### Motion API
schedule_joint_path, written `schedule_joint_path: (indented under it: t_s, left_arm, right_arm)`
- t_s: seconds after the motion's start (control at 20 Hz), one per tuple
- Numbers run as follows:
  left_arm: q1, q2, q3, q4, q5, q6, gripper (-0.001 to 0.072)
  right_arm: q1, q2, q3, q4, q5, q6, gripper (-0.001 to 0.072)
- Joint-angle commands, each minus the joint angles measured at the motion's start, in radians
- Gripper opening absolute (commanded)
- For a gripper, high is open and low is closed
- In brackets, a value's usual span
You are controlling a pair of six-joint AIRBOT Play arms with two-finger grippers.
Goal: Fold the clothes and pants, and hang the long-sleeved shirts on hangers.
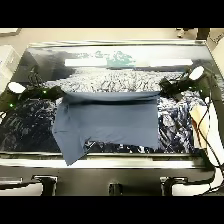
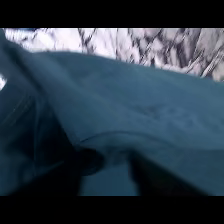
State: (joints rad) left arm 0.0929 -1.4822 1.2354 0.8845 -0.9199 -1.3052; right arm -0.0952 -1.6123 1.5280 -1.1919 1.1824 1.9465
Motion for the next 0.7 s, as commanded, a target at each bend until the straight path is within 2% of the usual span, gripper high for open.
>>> schedule_joint_path:
  t_s: [0.0,0.05,0.1,0.15,0.25,0.3,0.35,0.4,0.5,0.65]
  left_arm:
    - [0.033,-0.023,0.047,0.020,-0.209,-0.002,0.0708]
    - [0.068,-0.023,0.088,0.072,-0.322,0.006,0.0718]
    - [0.110,-0.021,0.118,0.148,-0.419,0.007,0.0718]
    - [0.159,-0.019,0.130,0.214,-0.484,0.003,0.0718]
    - [0.279,-0.016,0.102,0.272,-0.566,-0.027,0.0715]
    - [0.341,-0.016,0.060,0.263,-0.579,-0.039,0.0641]
    - [0.391,-0.016,0.006,0.251,-0.580,-0.037,0.0555]
    - [0.435,-0.016,-0.063,0.230,-0.572,-0.003,0.0553]
    - [0.494,-0.017,-0.198,0.160,-0.533,0.097,0.0553]
    - [0.523,-0.024,-0.324,0.084,-0.455,0.224,0.0567]
  right_arm:
    - [-0.001,0.028,-0.001,-0.074,0.021,-0.048,0.0353]
    - [-0.003,0.053,-0.001,-0.161,0.077,-0.092,0.0712]
    - [-0.011,0.069,-0.001,-0.254,0.168,-0.105,0.0672]
    - [-0.036,0.077,-0.003,-0.310,0.266,-0.109,0.0663]
    - [-0.109,0.083,-0.042,-0.294,0.423,-0.178,0.0621]
    - [-0.141,0.101,-0.098,-0.289,0.462,-0.202,0.0616]
    - [-0.158,0.127,-0.161,-0.288,0.468,-0.209,0.0596]
    - [-0.164,0.159,-0.232,-0.286,0.455,-0.214,0.0595]
    - [-0.159,0.224,-0.362,-0.265,0.412,-0.228,0.0545]
    - [-0.156,0.302,-0.476,-0.144,0.361,-0.261,0.0532]
